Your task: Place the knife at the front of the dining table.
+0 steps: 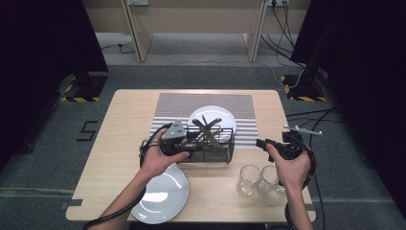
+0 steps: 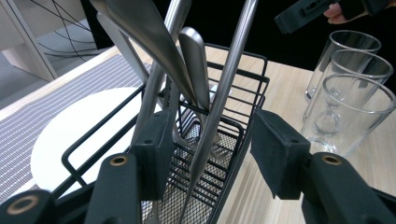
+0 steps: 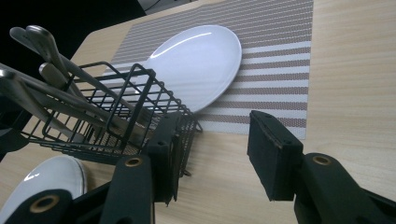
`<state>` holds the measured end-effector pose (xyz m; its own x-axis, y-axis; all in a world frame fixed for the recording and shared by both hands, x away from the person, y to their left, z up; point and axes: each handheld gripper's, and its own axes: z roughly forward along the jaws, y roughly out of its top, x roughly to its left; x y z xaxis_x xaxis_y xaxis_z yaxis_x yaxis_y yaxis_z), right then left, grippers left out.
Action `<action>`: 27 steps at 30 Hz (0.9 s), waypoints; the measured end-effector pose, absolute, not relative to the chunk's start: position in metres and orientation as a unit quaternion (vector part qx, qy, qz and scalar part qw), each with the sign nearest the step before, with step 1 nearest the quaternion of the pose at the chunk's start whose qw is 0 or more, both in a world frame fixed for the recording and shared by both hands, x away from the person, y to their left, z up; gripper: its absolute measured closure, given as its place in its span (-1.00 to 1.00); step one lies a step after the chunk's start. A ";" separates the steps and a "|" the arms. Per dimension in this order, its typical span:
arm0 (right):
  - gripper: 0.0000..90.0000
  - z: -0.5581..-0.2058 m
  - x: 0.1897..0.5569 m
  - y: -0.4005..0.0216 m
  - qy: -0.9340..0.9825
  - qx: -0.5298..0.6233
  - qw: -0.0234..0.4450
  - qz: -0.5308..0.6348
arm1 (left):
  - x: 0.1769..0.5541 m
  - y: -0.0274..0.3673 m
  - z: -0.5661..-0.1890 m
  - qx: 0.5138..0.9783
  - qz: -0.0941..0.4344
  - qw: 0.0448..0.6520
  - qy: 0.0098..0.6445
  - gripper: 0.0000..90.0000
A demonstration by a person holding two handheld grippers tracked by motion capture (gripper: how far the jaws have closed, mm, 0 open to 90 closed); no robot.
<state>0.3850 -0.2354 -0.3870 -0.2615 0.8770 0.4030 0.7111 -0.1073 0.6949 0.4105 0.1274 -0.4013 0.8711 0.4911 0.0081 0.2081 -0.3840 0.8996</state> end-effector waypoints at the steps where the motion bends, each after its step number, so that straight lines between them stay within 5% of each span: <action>1: 0.23 -0.387 0.385 -0.235 0.660 0.602 0.093 0.440 | 0.411 0.127 -0.401 0.821 0.138 0.511 0.213 0.10; 27: 0.24 -0.390 0.387 -0.233 0.661 0.600 0.083 0.443 | 0.423 0.122 -0.403 0.833 0.120 0.502 0.201 0.44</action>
